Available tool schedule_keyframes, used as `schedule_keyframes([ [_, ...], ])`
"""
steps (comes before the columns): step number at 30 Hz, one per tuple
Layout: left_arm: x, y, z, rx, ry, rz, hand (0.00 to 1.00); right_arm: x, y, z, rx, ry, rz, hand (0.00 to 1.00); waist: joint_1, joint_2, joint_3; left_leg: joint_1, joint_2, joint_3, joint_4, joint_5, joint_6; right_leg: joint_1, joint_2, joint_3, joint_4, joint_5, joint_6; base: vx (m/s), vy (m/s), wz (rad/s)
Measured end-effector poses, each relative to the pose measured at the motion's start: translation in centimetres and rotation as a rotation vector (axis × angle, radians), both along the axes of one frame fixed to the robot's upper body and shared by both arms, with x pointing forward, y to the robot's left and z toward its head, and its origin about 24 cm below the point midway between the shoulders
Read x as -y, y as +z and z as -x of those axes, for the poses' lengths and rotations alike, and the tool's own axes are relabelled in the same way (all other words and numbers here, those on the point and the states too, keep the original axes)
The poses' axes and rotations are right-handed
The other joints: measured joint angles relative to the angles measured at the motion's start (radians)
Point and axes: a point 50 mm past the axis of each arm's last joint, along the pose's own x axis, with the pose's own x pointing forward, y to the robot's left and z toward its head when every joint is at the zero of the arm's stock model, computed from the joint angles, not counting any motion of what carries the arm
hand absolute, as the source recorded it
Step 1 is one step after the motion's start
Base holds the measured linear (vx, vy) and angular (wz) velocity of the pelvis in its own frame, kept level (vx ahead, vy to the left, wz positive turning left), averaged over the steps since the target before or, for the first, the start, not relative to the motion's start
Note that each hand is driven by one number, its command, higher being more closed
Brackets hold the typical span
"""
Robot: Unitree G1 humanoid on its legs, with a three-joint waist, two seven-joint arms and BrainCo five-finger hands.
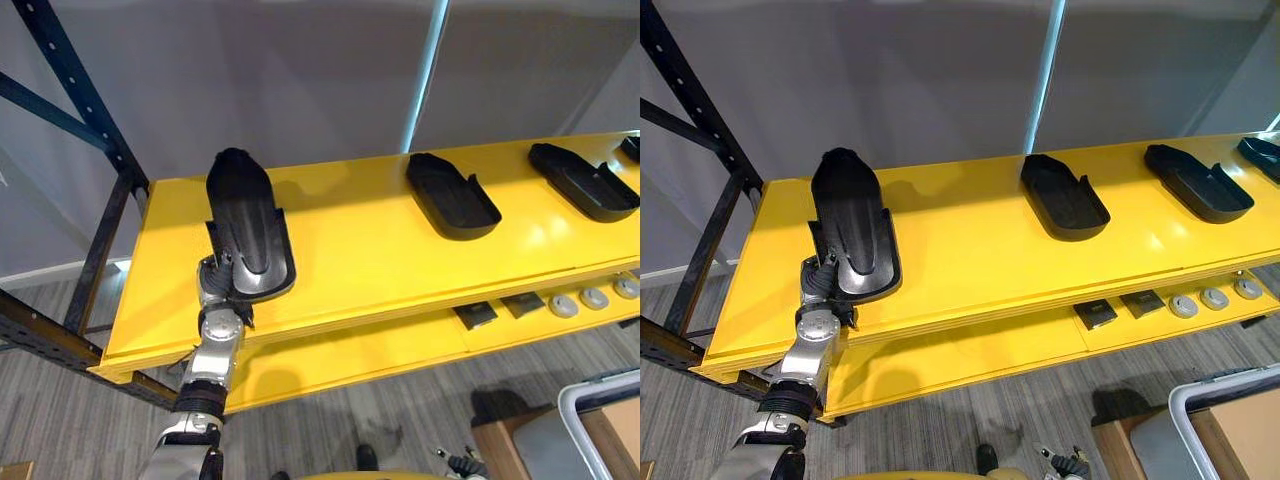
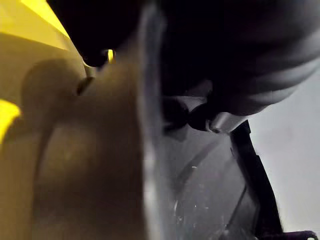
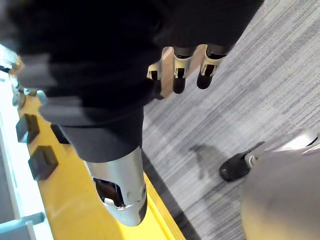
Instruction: Walk over and take plastic housings, then place them on the shelf
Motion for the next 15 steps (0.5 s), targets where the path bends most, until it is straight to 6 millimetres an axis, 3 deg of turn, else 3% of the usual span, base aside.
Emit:
schedule_keyframes([
  [15,-0.7,1.8,-0.6,0.089,0.086,0.038,0.0,0.2,-0.1,0.5,-0.018,-0.012,0.0,0.0,-0.005,0.002,0.015,0.023,-0.004,-0.036,-0.024,0.004,0.007,0.023,0.001,-0.005,-0.018,0.005,-0.008,0.03,0.006,0.01],
])
